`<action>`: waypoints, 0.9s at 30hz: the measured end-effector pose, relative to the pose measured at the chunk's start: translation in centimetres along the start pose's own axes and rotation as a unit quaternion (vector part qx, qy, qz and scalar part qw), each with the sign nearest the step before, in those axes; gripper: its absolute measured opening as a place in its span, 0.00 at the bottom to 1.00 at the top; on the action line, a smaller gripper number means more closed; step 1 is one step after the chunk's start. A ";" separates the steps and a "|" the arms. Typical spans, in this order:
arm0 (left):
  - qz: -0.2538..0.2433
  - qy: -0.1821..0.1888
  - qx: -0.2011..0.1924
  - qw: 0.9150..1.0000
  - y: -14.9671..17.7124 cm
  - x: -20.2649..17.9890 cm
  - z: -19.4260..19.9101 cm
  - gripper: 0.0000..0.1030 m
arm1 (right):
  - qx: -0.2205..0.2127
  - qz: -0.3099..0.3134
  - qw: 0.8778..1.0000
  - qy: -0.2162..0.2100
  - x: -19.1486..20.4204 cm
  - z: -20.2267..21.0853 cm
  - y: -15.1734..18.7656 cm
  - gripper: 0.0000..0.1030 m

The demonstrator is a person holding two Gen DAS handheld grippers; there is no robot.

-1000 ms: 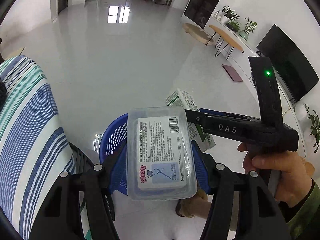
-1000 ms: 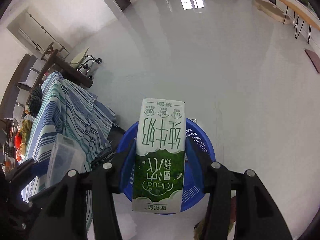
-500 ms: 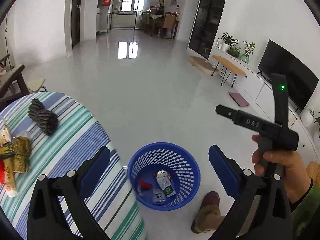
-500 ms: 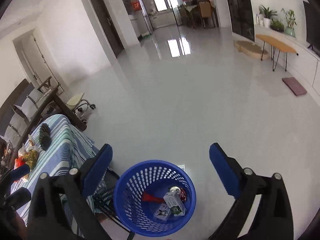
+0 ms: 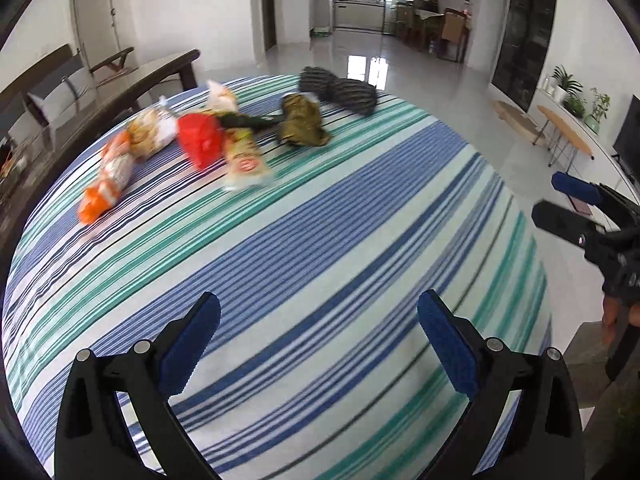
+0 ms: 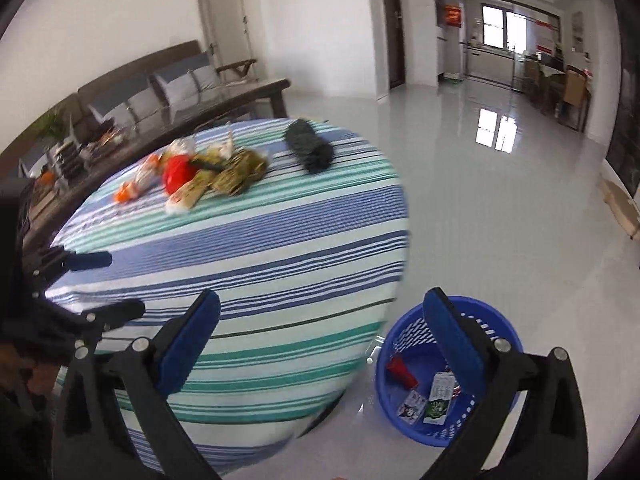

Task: Collect trash
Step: 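Move both open tools back over the table toward the remaining snacks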

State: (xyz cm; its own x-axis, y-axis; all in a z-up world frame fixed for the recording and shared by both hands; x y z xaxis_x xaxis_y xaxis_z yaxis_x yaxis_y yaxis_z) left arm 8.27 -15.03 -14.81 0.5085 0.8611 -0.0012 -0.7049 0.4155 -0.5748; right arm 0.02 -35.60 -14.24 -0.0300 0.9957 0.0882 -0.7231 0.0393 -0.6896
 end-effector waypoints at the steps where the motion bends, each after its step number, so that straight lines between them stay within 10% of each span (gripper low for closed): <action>1: 0.005 -0.005 0.004 1.000 0.1 1.3 0.0 0.95 | 0.009 0.008 1.000 -0.002 1.5 -0.7 -0.3 0.95; 12: 0.052 -0.059 0.024 0.997 0.2 11.4 -1.2 0.95 | 0.084 0.045 0.995 0.023 8.0 -7.3 -2.8 0.95; 27: 0.068 -0.049 0.025 0.996 0.2 12.8 -2.2 0.96 | 0.091 0.028 0.995 0.029 7.6 -8.9 -3.2 0.95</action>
State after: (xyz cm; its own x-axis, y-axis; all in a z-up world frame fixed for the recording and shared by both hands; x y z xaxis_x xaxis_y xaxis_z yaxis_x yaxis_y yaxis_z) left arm 15.70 -4.61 -16.69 0.3586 0.9335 0.0050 -0.7882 0.3057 -0.5341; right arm 8.20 -27.40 -17.76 -0.0381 0.9992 0.0073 -0.8350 -0.0278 -0.5496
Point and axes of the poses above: each gripper's, at about its wrist camera, not at the fingertips, and z roughly against the way its jaws point, x to its left, y to its underside, the point moved 1 cm from there along -z, roughly the way its jaws point, and after that the axes turned 2 degrees about x, right-handed, at the moved point
